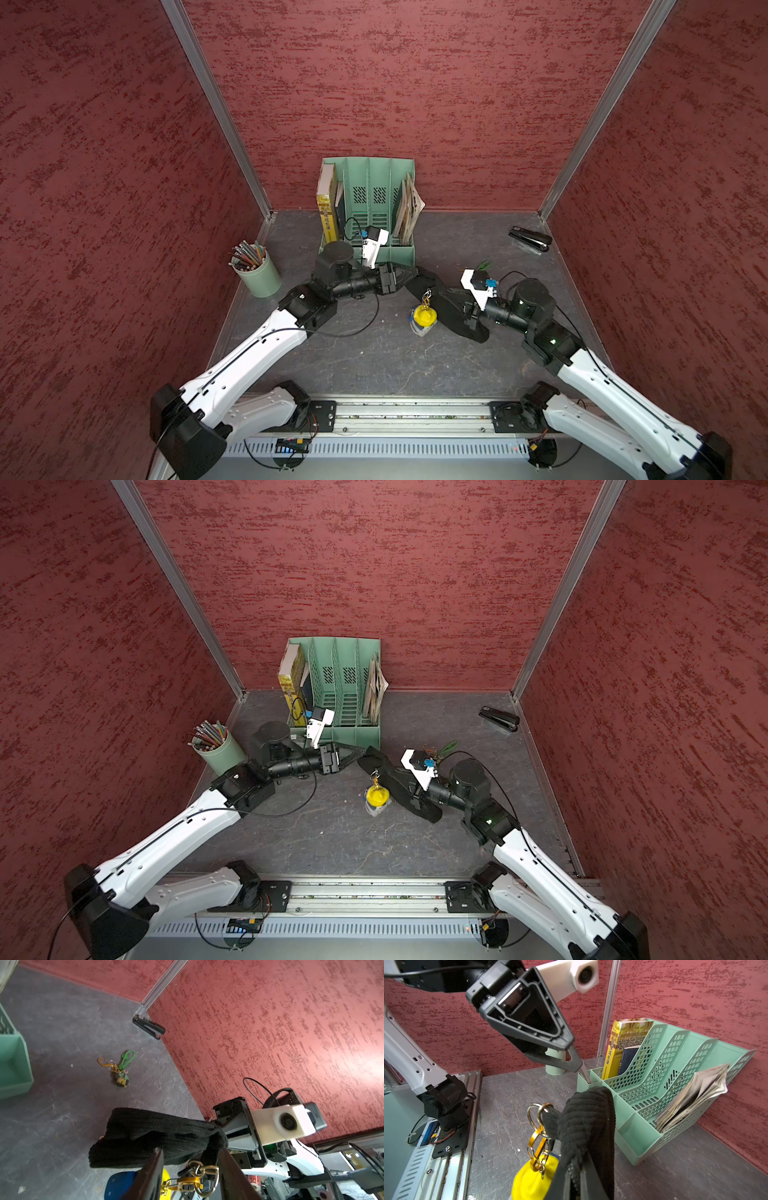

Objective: Remove the decoration from the bag
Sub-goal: Pick up the bag from the center of the board.

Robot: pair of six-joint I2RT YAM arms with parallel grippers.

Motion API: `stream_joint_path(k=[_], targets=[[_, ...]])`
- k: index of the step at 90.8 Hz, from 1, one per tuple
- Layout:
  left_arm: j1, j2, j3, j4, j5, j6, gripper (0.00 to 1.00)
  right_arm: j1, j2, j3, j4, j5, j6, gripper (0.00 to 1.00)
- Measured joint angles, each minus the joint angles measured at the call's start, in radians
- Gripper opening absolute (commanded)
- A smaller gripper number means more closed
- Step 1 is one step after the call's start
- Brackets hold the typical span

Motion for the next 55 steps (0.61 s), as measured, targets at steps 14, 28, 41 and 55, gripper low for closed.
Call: stream_joint_path(k=[14,28,41,55], targets=[[-0.055,-0.117,-0.096,0.105,-0.021,0.151,0.55,0.000,0.000,0.003,-0.005,-0.003,0.045,0.00],[-0.134,-0.203,-0.221,0.212,-0.055,0.286,0.55,0.000,0.000,0.035,-0.009,-0.003,0.109,0.00],[-0.183,-0.224,-0.280,0.256,-0.084,0.362,0.56,0.000,-0.002,0.060,-0.003,0.000,0.176,0.00],[-0.235,-0.209,-0.281,0.284,-0.113,0.436,0.68,0.000,-0.008,0.063,-0.003,0.006,0.245,0.00]])
